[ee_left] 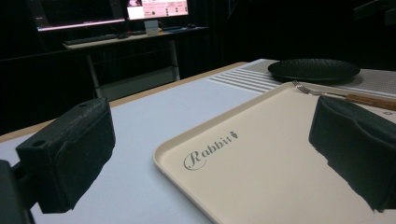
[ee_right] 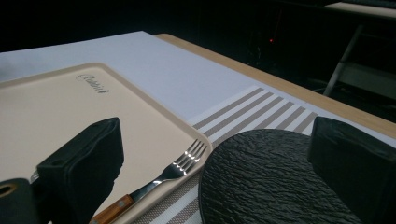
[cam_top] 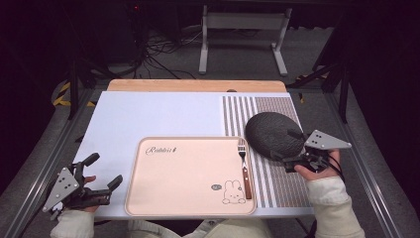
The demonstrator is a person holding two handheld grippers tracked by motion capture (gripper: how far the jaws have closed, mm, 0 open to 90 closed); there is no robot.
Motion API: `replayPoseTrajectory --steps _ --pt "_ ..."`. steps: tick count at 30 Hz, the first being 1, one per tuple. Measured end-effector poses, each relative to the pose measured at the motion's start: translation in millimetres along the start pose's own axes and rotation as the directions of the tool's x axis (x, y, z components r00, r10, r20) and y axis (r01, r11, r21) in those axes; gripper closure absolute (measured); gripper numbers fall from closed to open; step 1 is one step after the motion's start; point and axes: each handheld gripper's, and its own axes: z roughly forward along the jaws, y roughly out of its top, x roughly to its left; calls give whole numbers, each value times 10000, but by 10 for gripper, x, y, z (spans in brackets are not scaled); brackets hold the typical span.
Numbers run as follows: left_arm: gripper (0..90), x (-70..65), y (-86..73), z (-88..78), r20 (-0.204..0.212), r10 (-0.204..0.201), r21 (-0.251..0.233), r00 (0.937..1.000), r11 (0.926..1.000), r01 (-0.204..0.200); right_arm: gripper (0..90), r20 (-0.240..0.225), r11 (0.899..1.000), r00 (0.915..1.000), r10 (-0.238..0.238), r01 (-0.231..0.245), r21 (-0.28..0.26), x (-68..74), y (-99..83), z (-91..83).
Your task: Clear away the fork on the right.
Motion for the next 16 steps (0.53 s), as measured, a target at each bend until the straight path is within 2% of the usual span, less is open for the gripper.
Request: replayPoseTrajectory --steps 4,7,11,16 --pt "9 -2 2 -2 -50 4 -25 10000 10000 -5 32 96 9988 9999 87 -83 -488 -46 -114 -79" --pt "7 -3 3 -7 -67 -27 -69 10000 10000 27 26 -91 9971 9999 -107 100 -759 -70 -233 -150" --pt "4 -1 4 -10 -69 -38 -133 10000 9999 37 15 -363 9950 9993 -102 65 -1001 -89 -362 -203" --pt "3 -1 10 -19 -118 -55 -194 9999 9998 53 14 81 9942 9984 565 -555 -923 -151 -549 -221"
